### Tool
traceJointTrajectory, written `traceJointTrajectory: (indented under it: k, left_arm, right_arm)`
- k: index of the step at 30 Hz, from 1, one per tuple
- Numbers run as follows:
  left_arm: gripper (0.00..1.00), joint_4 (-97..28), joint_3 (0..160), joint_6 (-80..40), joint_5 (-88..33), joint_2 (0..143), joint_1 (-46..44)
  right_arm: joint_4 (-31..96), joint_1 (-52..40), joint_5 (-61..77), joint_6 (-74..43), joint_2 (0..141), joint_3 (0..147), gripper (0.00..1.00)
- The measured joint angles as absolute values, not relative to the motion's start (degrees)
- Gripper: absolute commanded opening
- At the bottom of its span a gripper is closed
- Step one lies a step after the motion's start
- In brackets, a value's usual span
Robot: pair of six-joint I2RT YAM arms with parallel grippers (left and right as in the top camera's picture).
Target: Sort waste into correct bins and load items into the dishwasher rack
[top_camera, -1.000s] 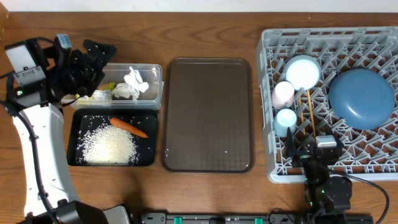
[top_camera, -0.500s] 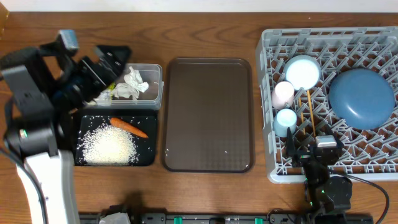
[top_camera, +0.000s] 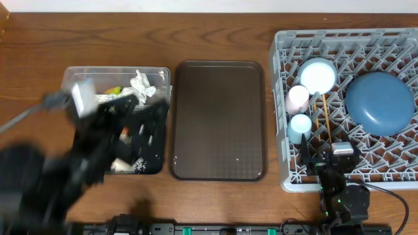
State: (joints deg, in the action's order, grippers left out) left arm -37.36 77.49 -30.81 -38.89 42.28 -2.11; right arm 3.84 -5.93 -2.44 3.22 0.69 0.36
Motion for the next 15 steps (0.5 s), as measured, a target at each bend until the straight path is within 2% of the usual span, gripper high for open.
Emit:
traceJointTrajectory:
  k: [7,15]
  left_arm:
    - [0.98,-37.17,75.83,-28.88,-37.65,30.35,-2.15]
    - [0.98,-37.36,63.94,-28.42,-36.93,20.18,-2.15]
  right_arm:
    - [3.84,-5.91,-2.44,3.22,0.69,0.36,0.99]
    - [3.84,-5.93,-2.44,3.22,0.69,0.36,0.99]
